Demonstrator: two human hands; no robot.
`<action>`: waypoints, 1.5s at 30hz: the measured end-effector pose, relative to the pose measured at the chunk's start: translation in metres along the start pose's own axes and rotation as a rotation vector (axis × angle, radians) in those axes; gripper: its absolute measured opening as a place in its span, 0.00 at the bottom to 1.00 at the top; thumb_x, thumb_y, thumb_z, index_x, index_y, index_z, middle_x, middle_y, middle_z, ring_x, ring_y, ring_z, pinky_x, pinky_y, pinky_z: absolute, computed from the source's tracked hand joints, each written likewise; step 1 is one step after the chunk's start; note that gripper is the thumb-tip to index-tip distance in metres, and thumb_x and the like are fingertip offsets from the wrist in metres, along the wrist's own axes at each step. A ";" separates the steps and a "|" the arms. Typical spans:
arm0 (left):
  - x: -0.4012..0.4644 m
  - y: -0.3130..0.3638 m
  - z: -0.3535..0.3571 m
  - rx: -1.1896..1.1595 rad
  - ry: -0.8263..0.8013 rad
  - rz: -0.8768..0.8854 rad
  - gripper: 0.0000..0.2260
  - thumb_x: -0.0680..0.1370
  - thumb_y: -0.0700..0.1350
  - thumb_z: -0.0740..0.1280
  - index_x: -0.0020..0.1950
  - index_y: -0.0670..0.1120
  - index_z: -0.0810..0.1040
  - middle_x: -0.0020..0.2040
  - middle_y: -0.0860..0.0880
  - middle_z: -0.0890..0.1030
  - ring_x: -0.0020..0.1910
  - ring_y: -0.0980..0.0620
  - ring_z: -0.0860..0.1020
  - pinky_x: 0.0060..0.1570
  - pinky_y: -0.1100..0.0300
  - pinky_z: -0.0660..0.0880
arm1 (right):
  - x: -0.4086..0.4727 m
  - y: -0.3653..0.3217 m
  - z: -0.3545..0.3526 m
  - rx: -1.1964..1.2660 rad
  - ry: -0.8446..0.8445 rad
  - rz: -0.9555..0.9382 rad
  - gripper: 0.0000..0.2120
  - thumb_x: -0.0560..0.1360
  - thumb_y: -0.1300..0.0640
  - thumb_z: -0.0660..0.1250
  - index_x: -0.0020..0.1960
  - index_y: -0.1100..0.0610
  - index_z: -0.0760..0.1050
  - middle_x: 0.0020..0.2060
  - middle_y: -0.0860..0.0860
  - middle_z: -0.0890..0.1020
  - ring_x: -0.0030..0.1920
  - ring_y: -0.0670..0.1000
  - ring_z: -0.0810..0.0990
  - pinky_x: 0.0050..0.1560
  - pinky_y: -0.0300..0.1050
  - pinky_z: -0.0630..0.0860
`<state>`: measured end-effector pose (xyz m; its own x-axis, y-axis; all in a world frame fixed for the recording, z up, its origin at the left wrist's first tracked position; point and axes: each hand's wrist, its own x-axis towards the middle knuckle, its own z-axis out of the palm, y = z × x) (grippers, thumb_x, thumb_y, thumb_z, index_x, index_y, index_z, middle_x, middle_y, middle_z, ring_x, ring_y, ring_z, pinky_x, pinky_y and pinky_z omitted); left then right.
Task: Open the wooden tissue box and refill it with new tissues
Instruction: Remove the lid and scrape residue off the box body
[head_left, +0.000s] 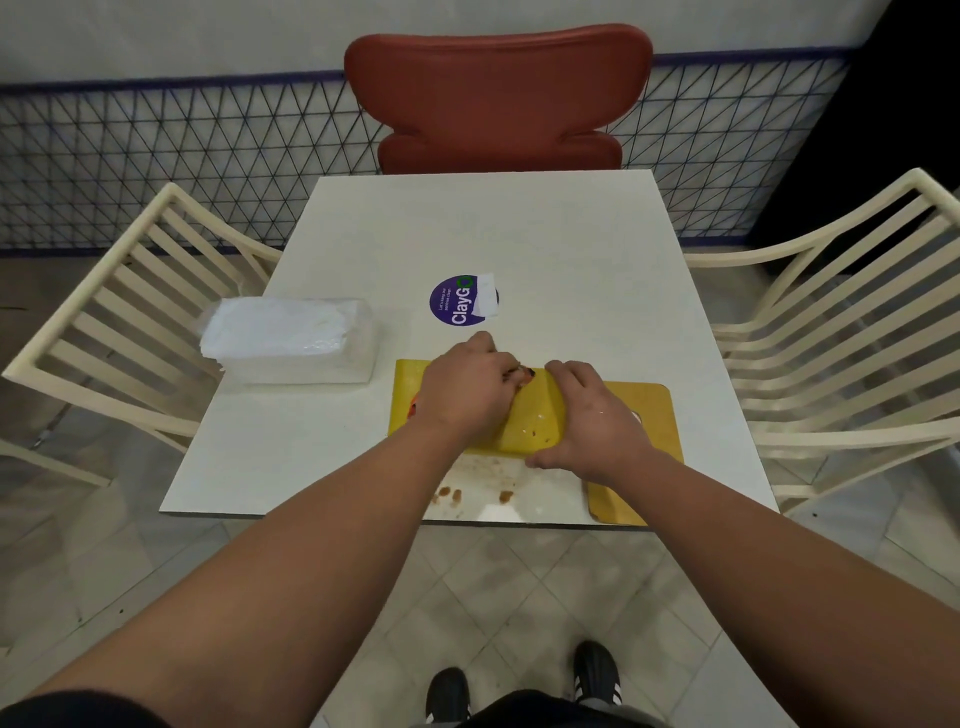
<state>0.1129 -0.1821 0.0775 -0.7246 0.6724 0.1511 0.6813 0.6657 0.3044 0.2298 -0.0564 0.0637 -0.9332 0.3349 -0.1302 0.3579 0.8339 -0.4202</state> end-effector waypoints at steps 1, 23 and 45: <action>-0.001 -0.009 -0.003 0.001 0.003 -0.024 0.13 0.79 0.56 0.61 0.55 0.55 0.82 0.48 0.52 0.75 0.48 0.50 0.76 0.40 0.57 0.71 | 0.000 0.000 -0.001 0.000 -0.001 -0.003 0.56 0.58 0.41 0.80 0.77 0.50 0.53 0.73 0.48 0.60 0.66 0.54 0.71 0.51 0.43 0.69; -0.040 -0.070 -0.010 -0.022 0.187 -0.142 0.10 0.78 0.54 0.65 0.52 0.53 0.84 0.46 0.52 0.75 0.42 0.50 0.77 0.36 0.60 0.69 | 0.000 0.000 -0.002 -0.028 -0.016 -0.007 0.56 0.60 0.41 0.80 0.78 0.50 0.51 0.74 0.48 0.59 0.65 0.56 0.71 0.55 0.46 0.71; -0.095 -0.080 0.020 0.037 0.257 0.115 0.07 0.74 0.48 0.68 0.47 0.46 0.83 0.40 0.48 0.77 0.32 0.46 0.75 0.28 0.60 0.71 | 0.020 0.005 -0.007 -0.020 -0.079 -0.015 0.57 0.59 0.42 0.80 0.78 0.52 0.51 0.74 0.51 0.59 0.69 0.56 0.68 0.61 0.50 0.72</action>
<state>0.1288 -0.2929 0.0201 -0.6414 0.6435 0.4177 0.7607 0.6042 0.2373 0.2135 -0.0427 0.0652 -0.9378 0.2874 -0.1948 0.3438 0.8475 -0.4045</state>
